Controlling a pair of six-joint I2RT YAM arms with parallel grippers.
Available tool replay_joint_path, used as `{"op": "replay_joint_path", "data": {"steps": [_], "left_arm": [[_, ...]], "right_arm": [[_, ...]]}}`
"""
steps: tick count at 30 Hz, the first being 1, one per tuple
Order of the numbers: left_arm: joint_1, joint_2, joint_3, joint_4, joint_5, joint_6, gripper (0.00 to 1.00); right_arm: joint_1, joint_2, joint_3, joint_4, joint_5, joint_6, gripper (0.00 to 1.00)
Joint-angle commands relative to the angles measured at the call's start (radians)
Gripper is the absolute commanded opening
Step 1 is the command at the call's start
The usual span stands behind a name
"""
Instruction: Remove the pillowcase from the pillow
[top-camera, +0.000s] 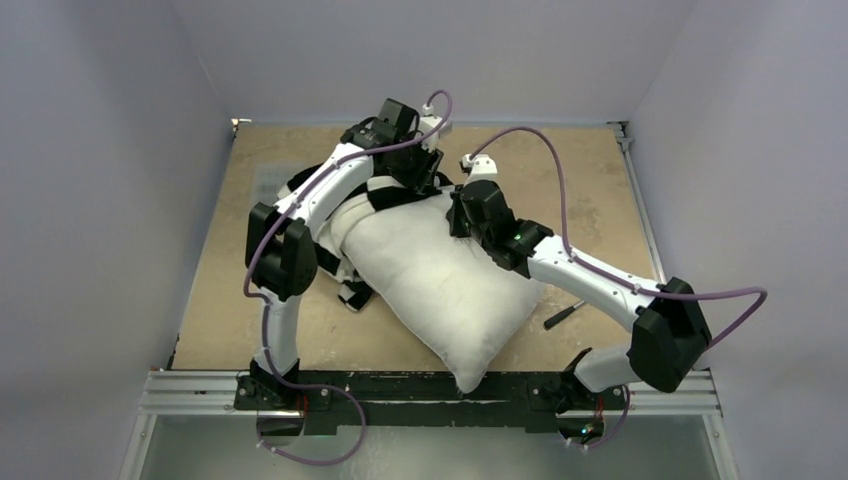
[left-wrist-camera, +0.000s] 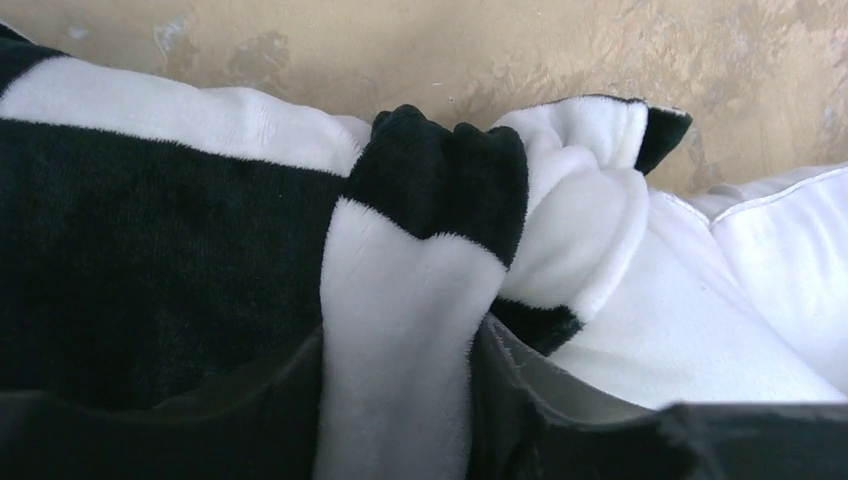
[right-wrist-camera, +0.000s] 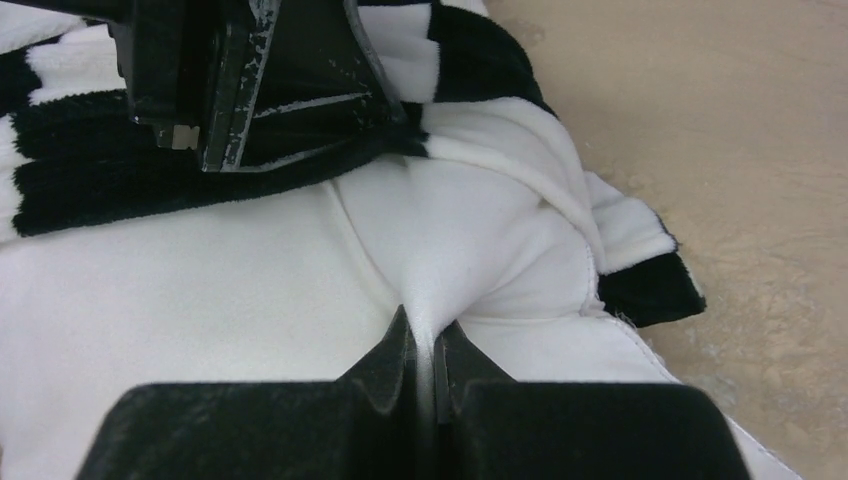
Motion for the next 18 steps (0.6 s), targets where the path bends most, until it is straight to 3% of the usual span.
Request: {"op": "replay_joint_path", "data": {"steps": [1,2,5,12,18], "left_arm": [[-0.005,0.021,0.005,0.006,-0.02,-0.012,0.32],[-0.004,0.011,0.005,0.024,-0.059,-0.023,0.21],[0.014,-0.023,0.019,0.078,-0.147,-0.059,0.0],[0.122,-0.104,0.034,0.198,-0.274,-0.211,0.0],[0.236,-0.157,0.001,0.268,-0.29,-0.306,0.0]], "right_arm": [[0.011,-0.103,0.083,0.025,0.126,0.026,0.0],[0.011,-0.116,0.088,0.005,0.157,0.046,0.0],[0.012,-0.167,0.09,-0.031,0.227,0.081,0.0],[0.011,-0.36,0.049,0.011,0.203,0.1,0.0],[0.009,-0.444,0.018,0.015,0.209,0.112,0.0]]}}
